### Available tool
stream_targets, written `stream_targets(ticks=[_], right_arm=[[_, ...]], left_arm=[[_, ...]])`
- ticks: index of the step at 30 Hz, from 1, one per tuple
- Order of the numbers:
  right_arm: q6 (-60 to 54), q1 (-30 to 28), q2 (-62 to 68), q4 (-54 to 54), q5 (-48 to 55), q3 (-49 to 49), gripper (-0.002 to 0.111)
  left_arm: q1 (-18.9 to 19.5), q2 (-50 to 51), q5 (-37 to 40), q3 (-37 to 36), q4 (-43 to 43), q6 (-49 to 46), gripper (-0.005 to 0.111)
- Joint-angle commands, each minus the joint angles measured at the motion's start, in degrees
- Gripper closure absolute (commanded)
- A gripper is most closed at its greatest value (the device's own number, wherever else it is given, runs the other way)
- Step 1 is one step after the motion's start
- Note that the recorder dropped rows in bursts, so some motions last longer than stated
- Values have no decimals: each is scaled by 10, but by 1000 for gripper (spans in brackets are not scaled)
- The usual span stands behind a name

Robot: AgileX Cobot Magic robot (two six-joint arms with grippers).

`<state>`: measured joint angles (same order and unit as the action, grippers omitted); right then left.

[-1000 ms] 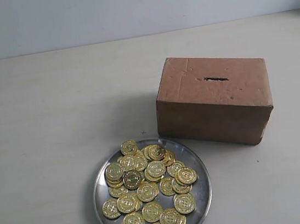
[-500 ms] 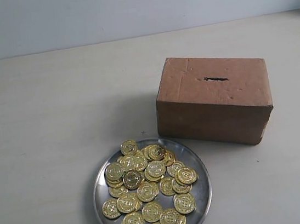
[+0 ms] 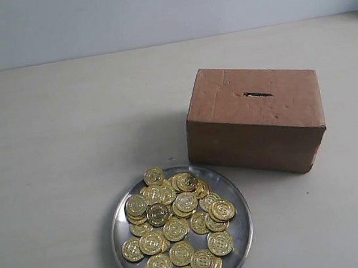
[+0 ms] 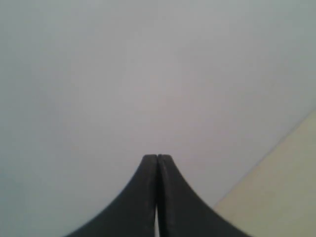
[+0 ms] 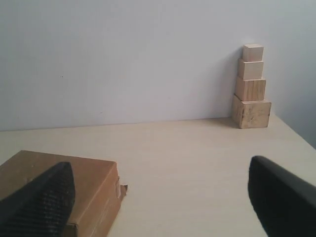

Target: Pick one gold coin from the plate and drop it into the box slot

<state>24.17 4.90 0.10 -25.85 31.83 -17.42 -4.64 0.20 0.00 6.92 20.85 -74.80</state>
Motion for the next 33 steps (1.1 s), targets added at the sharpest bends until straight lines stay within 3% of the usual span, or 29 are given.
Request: stream_targets(ticks=[1,15,25,33], right_arm=[[0,-3,-1,15,-11,40,19],[1,-3,-1,30,-100,170,19],[1,-3,-1,43,-149,174,19],[1,-3,-1,314,-165,174,19]], left_arm=[[0,-2,-8,-51,3,3,107],[0,-2,29,-69,3,3,107],[0,-2,33,-69,3,3,107],[0,-2,49,-69,3,3,107]])
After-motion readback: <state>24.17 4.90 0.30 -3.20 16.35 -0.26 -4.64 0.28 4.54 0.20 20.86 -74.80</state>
